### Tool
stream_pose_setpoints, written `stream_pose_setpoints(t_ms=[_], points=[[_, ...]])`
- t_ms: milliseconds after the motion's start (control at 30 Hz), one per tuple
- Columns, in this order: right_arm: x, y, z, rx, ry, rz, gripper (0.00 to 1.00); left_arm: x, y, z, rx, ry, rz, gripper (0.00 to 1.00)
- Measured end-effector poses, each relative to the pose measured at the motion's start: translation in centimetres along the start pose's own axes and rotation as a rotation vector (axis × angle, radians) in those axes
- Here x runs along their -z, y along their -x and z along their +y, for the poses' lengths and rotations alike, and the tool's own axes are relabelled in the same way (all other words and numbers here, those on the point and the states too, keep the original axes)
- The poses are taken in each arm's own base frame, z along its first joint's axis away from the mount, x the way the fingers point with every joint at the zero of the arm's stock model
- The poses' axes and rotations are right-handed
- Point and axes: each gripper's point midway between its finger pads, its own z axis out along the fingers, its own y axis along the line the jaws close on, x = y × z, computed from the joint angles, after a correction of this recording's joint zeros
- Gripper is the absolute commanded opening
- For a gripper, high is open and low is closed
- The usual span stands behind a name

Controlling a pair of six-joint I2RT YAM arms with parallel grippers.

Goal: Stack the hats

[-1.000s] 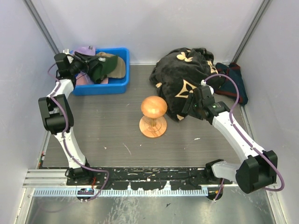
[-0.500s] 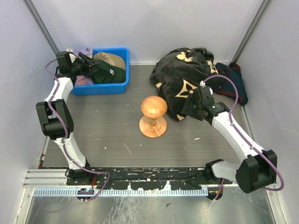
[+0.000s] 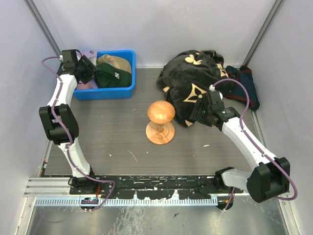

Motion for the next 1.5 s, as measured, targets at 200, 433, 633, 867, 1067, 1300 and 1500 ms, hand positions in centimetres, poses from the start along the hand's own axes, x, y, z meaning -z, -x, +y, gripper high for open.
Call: stream_pose_setpoints(t_ms=[200, 433, 633, 867, 1067, 1300, 1500], points=[[0.0, 0.0, 0.0, 0.0, 0.001, 0.001, 0.64, -2.1, -0.4, 2.3, -0.032, 0.088, 0.014, 0.7], [0.0, -0.1, 0.0, 0.0, 0.002, 0.003, 0.64, -5.4, -0.3, 1.5, -0.074, 0.075, 0.012, 0.71], [0.0, -0.1, -0.1, 0.0, -0.002, 0.006, 0.64, -6.8, -1.1, -0.5, -0.087, 0.023, 0.015, 0.22], [0.1, -0.3, -0.4, 0.004, -0.018, 0.01, 0.65, -7.9, -2.0, -1.8, -0.06, -0.034, 0.04, 0.0], [0.5, 0.8, -0.7, 0.044, -0.039, -0.023, 0.66, -5.4, -1.6, -4.3, -0.03, -0.126, 0.042, 0.0], [2.3, 4.9, -0.3, 0.069, -0.032, -0.137, 0.66, 3.2, 2.5, -11.1, -0.025, -0.308, -0.067, 0.01], [4.3, 8.6, 2.3, 0.076, 0.08, -0.232, 0.67, 10.8, 5.2, -16.2, 0.002, -0.47, -0.153, 0.0]])
